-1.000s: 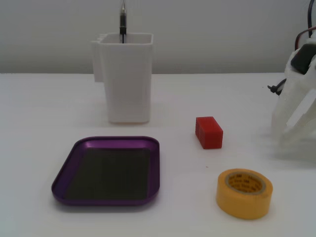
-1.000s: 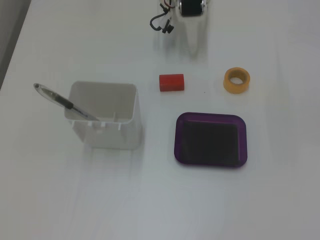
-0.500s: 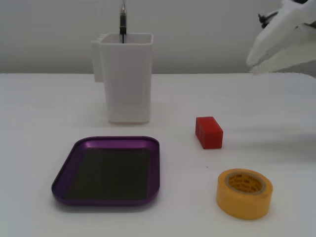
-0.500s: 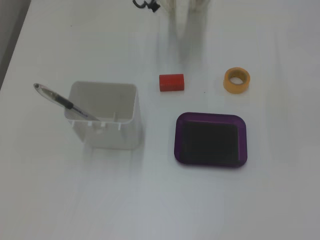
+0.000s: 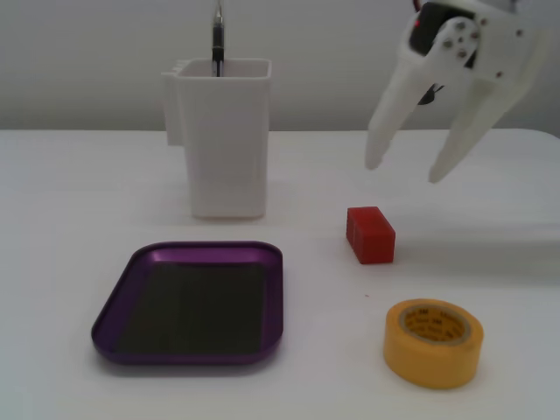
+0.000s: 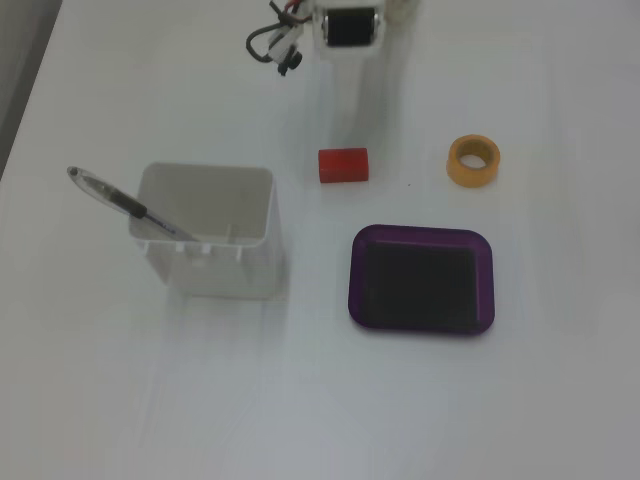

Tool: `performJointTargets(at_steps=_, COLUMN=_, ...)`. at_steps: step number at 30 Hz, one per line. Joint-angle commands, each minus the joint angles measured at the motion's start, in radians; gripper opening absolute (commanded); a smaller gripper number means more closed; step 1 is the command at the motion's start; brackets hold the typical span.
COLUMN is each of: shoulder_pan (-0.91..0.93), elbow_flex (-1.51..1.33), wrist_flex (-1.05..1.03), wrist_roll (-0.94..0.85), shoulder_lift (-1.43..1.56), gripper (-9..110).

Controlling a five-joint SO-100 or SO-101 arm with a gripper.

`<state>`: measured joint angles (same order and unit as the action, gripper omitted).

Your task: Pick up the red cube and place it in the box.

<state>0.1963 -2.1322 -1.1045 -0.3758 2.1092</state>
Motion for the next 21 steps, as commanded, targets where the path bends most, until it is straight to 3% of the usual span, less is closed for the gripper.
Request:
performJointTargets(at_steps=1, shoulder_pan=-0.005, elbow_flex=0.149, wrist_flex=0.015, wrist_roll=-0.009, shoulder_lift=-0.195, gripper=20)
performJointTargets(at_steps=16, shoulder_pan=-0.003, elbow_flex=0.273, wrist_flex=0.109, wrist_roll=-0.011, shoulder_lift=-0.492, gripper=19)
performJointTargets(at_steps=21, shoulder_pan=-0.012, elbow_flex=0.272, wrist_flex=0.117, wrist_roll=-0.011, shoulder_lift=-0.525, gripper=7)
